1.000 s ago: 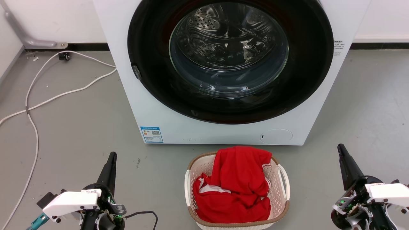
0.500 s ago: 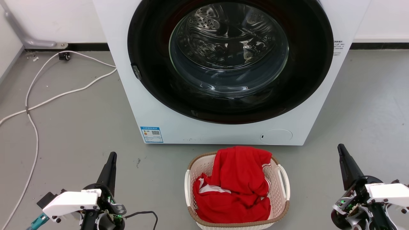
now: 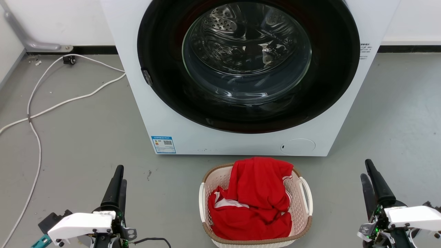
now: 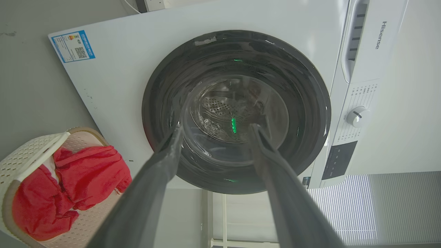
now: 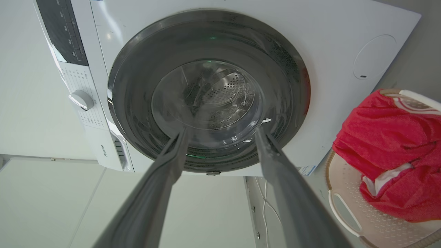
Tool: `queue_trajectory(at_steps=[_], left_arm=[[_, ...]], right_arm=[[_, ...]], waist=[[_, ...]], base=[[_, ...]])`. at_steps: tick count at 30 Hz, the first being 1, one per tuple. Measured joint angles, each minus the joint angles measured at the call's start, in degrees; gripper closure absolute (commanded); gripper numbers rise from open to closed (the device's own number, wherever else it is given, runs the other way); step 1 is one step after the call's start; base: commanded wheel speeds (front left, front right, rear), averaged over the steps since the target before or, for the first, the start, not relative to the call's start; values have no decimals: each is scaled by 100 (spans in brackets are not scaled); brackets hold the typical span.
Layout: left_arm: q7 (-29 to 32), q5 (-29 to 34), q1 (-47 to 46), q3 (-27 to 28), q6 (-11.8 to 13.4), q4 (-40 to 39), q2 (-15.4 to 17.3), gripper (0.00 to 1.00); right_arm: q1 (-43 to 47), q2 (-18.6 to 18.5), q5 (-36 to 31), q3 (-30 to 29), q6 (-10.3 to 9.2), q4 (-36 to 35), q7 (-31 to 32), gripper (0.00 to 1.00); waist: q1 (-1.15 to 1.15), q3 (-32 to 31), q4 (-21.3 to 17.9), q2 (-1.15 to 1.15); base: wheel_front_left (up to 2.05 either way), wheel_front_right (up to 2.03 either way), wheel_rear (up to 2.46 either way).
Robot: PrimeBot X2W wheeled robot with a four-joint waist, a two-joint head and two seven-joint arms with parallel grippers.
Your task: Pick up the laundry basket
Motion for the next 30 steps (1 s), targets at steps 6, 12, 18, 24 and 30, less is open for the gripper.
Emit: queue_trajectory(at_steps=[6,12,18,24,30], left_arm=[[-157,661,2,-32,85,-255,0,0],[-305,1336,25,-141,216,-476,2,0],[-435,2004,82,-259,341,-646,2,0],[-581,2547,113,-363,436,-795,3,0],[-694,3064,130,-422,453,-928,4,0]], right_arm=[[14,1,-925,97,0,-279,-158,0],[115,1,-1861,201,0,-508,-298,0],[141,2,-2658,275,0,-660,-439,0],[231,2,-3301,322,0,-771,-556,0],[246,2,-3899,370,0,-891,-698,0]], waist=[[0,17,-4,0],[0,37,-6,0],[0,56,-5,0],[0,72,-6,0],[0,83,-7,0]], base=[[0,0,0],[0,0,0],[0,0,0],[0,0,0],[0,0,0]])
